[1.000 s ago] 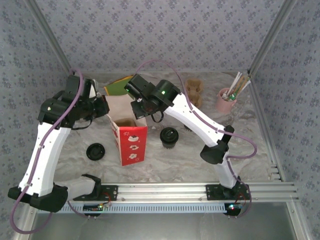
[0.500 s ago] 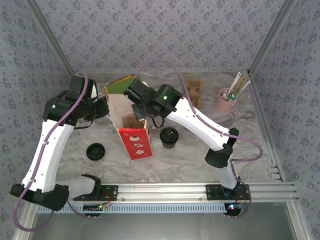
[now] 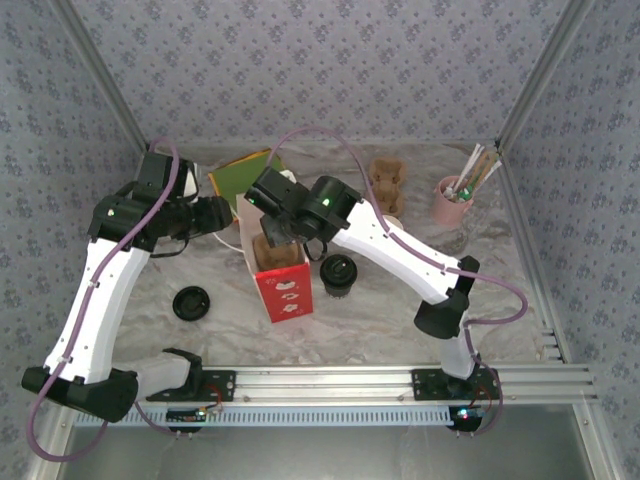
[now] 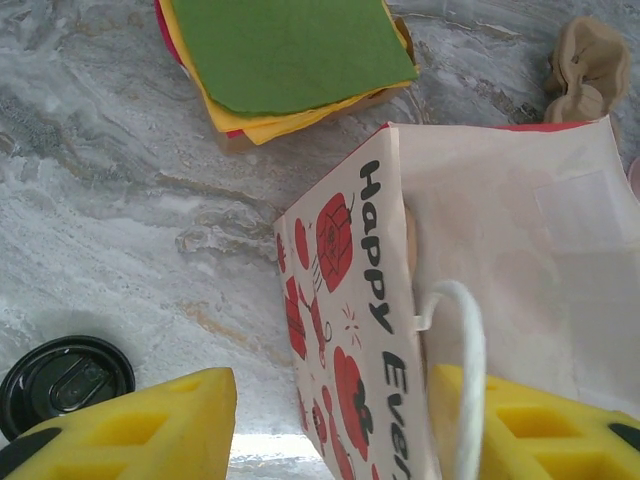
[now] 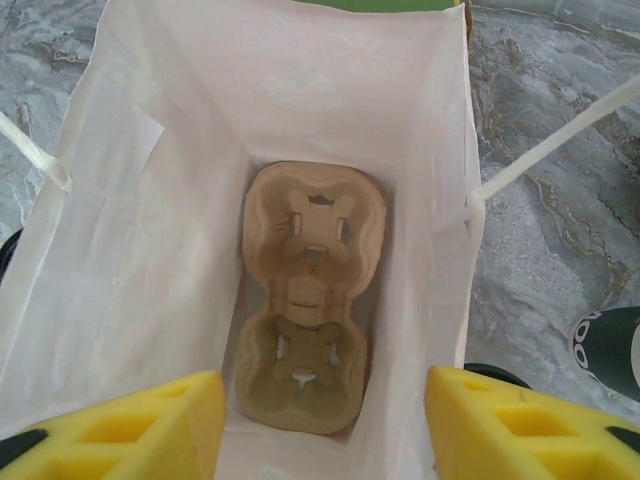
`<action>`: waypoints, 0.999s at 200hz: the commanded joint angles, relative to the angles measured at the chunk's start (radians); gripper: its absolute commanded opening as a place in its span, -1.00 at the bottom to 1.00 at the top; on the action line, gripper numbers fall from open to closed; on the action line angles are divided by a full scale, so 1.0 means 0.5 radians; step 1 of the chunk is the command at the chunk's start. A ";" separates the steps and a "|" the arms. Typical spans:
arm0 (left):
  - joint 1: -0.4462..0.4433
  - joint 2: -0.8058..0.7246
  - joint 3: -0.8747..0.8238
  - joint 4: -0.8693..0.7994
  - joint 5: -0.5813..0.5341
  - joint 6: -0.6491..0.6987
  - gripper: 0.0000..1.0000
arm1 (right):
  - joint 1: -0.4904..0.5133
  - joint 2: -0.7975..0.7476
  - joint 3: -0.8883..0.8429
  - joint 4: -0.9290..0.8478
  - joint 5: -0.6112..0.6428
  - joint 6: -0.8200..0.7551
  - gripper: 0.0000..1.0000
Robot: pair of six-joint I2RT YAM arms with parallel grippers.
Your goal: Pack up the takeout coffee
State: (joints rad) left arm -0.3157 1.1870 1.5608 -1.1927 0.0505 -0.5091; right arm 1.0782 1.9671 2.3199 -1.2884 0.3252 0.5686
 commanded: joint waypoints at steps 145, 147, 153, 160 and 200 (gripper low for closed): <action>-0.164 0.078 0.746 -0.243 -0.104 -0.100 0.21 | -0.046 -0.428 -0.238 0.150 -0.025 -0.201 1.00; -0.185 0.083 0.759 -0.250 -0.122 -0.103 0.20 | -0.044 -0.435 -0.247 0.156 -0.025 -0.201 1.00; -0.254 0.102 0.795 -0.271 -0.177 -0.136 0.19 | -0.046 -0.465 -0.281 0.174 -0.027 -0.209 0.99; -0.341 0.129 0.859 -0.293 -0.229 -0.165 0.18 | -0.043 -0.499 -0.323 0.193 -0.024 -0.222 0.99; -0.800 0.389 1.058 -0.479 -0.512 -0.327 0.07 | -0.062 -0.767 -0.624 0.275 0.031 -0.237 0.99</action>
State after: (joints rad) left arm -0.6216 1.3003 2.0388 -1.3365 -0.0853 -0.6041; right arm 1.0515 1.6848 2.0804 -1.1831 0.3183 0.4736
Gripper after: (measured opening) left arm 0.545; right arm 0.997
